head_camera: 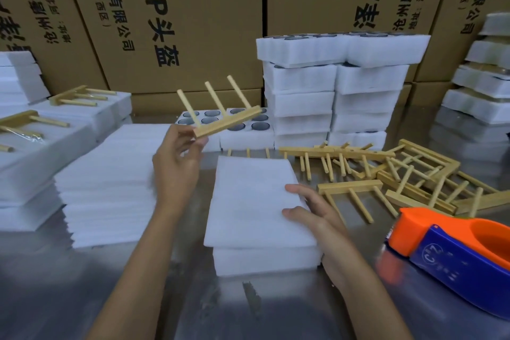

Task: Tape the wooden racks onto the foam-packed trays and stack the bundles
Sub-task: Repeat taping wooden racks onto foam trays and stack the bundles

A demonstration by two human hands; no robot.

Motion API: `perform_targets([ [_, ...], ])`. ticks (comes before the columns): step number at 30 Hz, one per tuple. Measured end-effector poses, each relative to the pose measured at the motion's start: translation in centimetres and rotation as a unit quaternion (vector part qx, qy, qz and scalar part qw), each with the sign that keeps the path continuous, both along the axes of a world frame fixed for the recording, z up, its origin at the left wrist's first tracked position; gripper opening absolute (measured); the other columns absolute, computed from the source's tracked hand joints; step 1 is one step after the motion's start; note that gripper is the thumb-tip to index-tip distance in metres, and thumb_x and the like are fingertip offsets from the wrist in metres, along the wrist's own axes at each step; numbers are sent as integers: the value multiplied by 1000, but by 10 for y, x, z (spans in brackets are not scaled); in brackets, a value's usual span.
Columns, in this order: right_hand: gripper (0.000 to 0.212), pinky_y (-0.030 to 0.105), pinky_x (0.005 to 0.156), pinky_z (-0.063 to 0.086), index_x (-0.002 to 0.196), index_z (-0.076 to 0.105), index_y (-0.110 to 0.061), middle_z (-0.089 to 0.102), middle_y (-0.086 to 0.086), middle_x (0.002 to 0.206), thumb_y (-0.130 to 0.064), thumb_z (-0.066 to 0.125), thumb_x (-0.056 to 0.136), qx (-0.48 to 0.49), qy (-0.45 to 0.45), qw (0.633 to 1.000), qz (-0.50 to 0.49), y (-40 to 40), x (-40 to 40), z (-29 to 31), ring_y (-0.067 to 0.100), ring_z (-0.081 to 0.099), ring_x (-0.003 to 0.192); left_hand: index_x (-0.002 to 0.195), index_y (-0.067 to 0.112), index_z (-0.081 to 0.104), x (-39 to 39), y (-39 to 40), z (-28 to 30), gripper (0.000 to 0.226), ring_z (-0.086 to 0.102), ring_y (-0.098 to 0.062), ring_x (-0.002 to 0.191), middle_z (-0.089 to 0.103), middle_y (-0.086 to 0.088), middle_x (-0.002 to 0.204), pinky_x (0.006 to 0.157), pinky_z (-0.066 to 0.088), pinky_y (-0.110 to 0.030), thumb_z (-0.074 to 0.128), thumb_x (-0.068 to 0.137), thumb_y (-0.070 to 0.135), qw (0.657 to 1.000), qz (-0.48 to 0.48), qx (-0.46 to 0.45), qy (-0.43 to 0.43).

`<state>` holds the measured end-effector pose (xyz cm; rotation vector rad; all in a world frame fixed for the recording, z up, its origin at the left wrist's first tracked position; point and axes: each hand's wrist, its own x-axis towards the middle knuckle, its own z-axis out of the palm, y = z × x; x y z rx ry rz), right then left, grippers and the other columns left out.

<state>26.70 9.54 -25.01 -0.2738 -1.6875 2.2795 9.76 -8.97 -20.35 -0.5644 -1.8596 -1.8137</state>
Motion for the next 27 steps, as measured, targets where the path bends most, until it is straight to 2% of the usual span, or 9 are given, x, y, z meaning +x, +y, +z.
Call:
perform_targets([
  [3, 43, 24, 66, 55, 112, 70, -33, 72, -15, 109, -4, 69, 81, -18, 2, 1000, 9, -1, 0, 2, 16, 72, 96, 109, 21, 62, 15, 0, 21, 15, 68, -23, 109, 71, -7, 116, 82, 60, -35, 65, 96, 14, 980, -152, 116, -62],
  [6, 44, 25, 66, 55, 113, 70, -30, 73, -11, 109, 0, 67, 80, -30, 1, 1000, 1, -2, 0, 3, 18, 72, 96, 114, 10, 56, 21, 0, 29, 15, 69, -30, 108, 72, -12, 114, 85, 58, -36, 45, 104, 10, 900, -339, 202, -184],
  [11, 44, 25, 67, 55, 112, 70, -27, 72, -5, 112, 1, 67, 78, -22, 5, 1000, -7, -2, 1, 4, 20, 71, 98, 123, 7, 57, 27, 11, 22, 29, 75, -20, 81, 75, -12, 94, 64, 60, -29, 35, 104, 7, 829, -413, 152, -346],
  [15, 45, 26, 71, 55, 112, 71, -32, 71, -11, 113, -2, 68, 79, -20, -1, 1000, -12, -1, 1, 4, 17, 70, 101, 127, 18, 57, 29, 26, 9, 25, 72, -17, 74, 76, -10, 97, 65, 59, -31, 46, 104, 17, 914, -246, -39, -321],
  [17, 45, 26, 71, 55, 112, 71, -32, 71, -10, 115, -1, 67, 79, -25, -2, 1000, -11, -1, 0, 3, 19, 70, 102, 126, 33, 56, 28, 31, 4, 26, 68, -9, 79, 72, 8, 98, 73, 52, -27, 50, 102, 25, 949, -151, -104, -257],
  [19, 46, 28, 75, 54, 114, 71, -31, 70, -10, 118, 0, 67, 79, -30, 0, 999, -17, -1, -1, 2, 19, 68, 106, 117, 44, 55, 31, 35, 3, 22, 60, -1, 89, 60, 27, 101, 69, 43, -23, 53, 100, 29, 952, -130, -140, -238],
  [21, 52, 30, 82, 53, 119, 68, -33, 67, -15, 122, 1, 66, 80, -36, 8, 999, -30, -1, -2, 0, 14, 66, 111, 117, 43, 53, 37, 40, -1, 32, 56, -8, 97, 56, 22, 108, 68, 43, -28, 51, 98, 17, 952, -124, -172, -219],
  [24, 59, 32, 84, 54, 127, 61, -34, 65, -17, 125, -1, 67, 78, -52, 8, 998, -31, 0, -2, -1, 13, 65, 113, 146, 25, 40, 44, 42, -5, 58, 41, -20, 132, 46, 3, 138, 107, 38, -41, 43, 93, 1, 947, -85, -268, -158],
  [27, 55, 28, 73, 56, 123, 63, -34, 72, -12, 113, -5, 65, 76, -46, 0, 999, -8, 0, -2, 1, 19, 70, 103, 154, 22, 30, 46, 37, -5, 66, 32, -23, 144, 31, 1, 158, 117, 30, -45, 37, 93, -1, 936, -122, -243, -223],
])
